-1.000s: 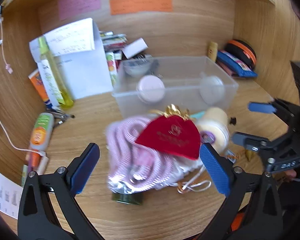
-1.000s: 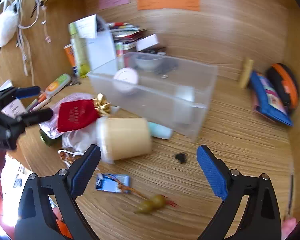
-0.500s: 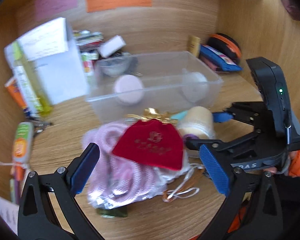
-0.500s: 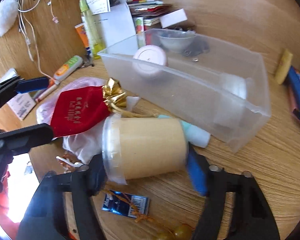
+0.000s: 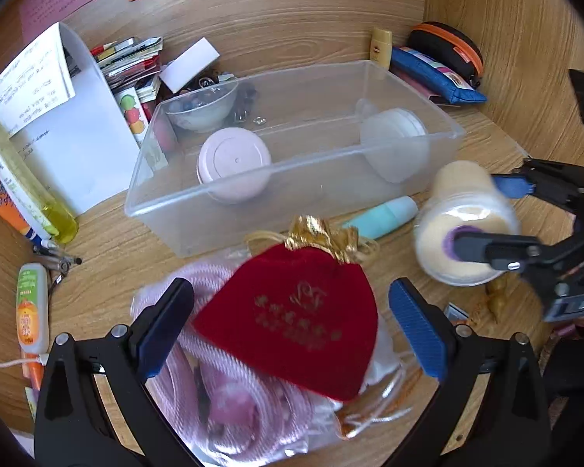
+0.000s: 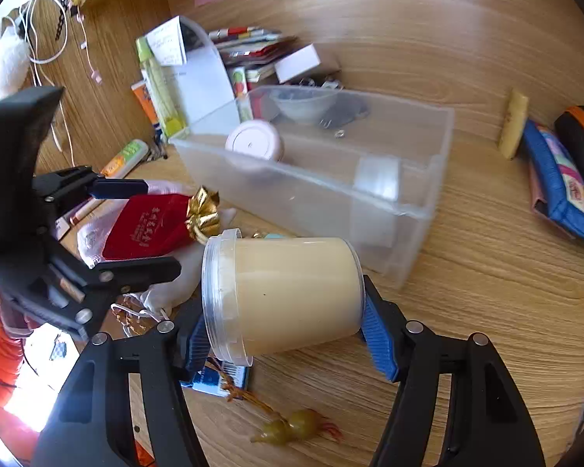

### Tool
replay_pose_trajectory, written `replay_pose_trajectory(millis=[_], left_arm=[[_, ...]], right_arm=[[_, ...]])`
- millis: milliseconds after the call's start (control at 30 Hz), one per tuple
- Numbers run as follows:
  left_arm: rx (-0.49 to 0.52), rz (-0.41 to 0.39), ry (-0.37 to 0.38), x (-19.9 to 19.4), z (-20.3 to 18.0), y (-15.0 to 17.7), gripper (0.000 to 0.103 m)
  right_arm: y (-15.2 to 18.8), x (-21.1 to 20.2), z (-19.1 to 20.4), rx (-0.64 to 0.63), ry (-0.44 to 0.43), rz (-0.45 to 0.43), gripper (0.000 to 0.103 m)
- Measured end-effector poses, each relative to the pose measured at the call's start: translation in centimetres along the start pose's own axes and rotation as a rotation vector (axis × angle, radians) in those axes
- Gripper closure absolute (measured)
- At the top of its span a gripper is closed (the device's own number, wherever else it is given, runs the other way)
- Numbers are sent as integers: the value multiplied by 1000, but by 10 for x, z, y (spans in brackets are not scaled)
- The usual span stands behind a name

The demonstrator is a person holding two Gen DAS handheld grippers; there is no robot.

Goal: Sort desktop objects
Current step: 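Grasp the red velvet pouch with the left tool while the right tool holds the cream jar, then carry the red pouch and cream jar over the clear box with both tools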

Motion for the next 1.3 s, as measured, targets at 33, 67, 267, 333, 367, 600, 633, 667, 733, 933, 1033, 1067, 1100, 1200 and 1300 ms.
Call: replay_pose_trajectory(millis=[33, 67, 267, 333, 367, 600, 633, 667, 733, 933, 1033, 1067, 1100, 1200, 1300], left_arm=[[0, 4, -6, 2, 1, -1, 2], [-1, 8, -8, 5, 2, -1, 2], [-9, -4, -69, 16, 13, 2, 2], [-32, -9, -60, 18, 17, 7, 3], [-49, -16, -45, 17, 19, 8, 5], [-114, -46, 15, 5, 20, 9, 37], [-132, -47, 23, 4, 22, 8, 40], [-146, -49, 38, 3, 22, 8, 45], [-189, -60, 71, 1, 24, 6, 47], [-255, -108, 104, -15, 32, -1, 49], [-248, -146, 88, -28, 31, -6, 49], [-250, -155, 90, -32, 31, -8, 49], [-249, -166, 89, -36, 31, -10, 49], [-250, -206, 86, -51, 32, -16, 49], [-247, -239, 63, -63, 35, -21, 49]], right_arm=[[0, -4, -2, 3, 3, -9, 40], [-2, -6, -3, 3, 2, -15, 40], [-3, -11, -9, 13, 2, -29, 40], [-2, -10, -12, 20, 1, -27, 40], [-1, -10, -12, 23, -2, -27, 40], [-1, -11, -13, 32, -9, -34, 40], [-2, -12, -13, 33, -13, -36, 40], [-2, -12, -13, 34, -14, -39, 40], [-3, -14, -13, 36, -10, -45, 40], [-5, -20, -15, 49, -11, -59, 40], [-8, -25, -16, 52, -5, -70, 40], [-9, -27, -16, 53, -4, -75, 40], [-10, -29, -17, 54, -4, -80, 40], [-15, -36, -18, 56, -1, -95, 40], [-22, -42, -18, 52, 5, -113, 40]])
Point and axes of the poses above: each gripper's, at about its wrist camera, not at the fingertips, and x roughly the way its jaws point, z to its left, y to its underside, the point moved 9 cm from there along x, roughly the way its jaws point
